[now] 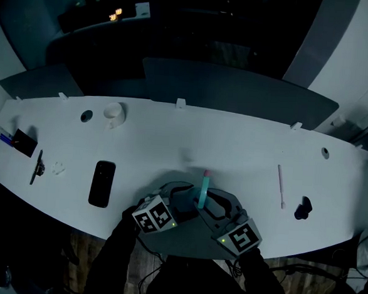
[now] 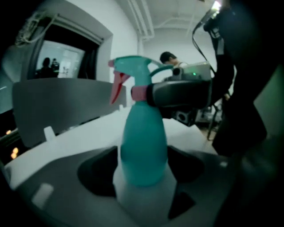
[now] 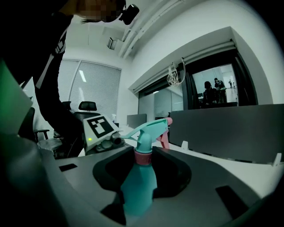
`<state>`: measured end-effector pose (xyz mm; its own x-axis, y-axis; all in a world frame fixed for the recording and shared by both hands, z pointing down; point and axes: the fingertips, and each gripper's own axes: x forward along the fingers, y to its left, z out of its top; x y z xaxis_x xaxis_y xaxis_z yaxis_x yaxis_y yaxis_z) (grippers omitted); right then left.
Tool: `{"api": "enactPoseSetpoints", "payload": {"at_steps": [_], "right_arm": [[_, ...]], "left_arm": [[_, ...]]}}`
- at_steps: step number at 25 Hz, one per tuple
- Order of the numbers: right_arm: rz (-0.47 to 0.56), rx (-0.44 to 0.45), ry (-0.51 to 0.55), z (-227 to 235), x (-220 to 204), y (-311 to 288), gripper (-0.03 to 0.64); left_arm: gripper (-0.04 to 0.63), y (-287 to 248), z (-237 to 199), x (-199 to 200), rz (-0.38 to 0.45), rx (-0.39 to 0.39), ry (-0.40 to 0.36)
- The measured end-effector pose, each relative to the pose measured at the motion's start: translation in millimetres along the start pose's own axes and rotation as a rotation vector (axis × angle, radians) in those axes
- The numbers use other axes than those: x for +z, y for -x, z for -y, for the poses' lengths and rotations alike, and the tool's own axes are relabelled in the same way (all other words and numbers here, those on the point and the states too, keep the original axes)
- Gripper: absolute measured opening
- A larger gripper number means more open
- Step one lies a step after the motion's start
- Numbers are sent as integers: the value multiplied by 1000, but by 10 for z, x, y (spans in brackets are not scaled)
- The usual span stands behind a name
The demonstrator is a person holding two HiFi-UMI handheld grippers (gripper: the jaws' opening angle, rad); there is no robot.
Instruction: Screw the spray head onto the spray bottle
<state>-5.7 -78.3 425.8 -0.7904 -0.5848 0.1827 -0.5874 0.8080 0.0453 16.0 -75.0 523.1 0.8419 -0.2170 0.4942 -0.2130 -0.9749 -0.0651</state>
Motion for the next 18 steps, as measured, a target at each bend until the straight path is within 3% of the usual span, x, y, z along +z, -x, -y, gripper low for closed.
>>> {"api": "enactPoseSetpoints", "payload": {"at_steps": [3,6,9,13,16,18], "right_arm": [[-5,16,-12,11,7,-5,123],[-7,3,-14,51,0,5,123],[-5,-23,-13,86,-10,12,123],[9,-67,-21,99,-3,7,123],[14,-84,-33,92,-2,4,123],[15,-84,-40,95,3,4,123]], "left_arm": [[357,-77,36,3,-29,-107,-36],[356,-98,17,65,16,-66,-13],[356,-114,-32,65,57,86,46],[357,-87,-102,82,93,392,147],[359,-53,-131,89,75,614,247],[363,-59,-131,80,60,674,275]]}}
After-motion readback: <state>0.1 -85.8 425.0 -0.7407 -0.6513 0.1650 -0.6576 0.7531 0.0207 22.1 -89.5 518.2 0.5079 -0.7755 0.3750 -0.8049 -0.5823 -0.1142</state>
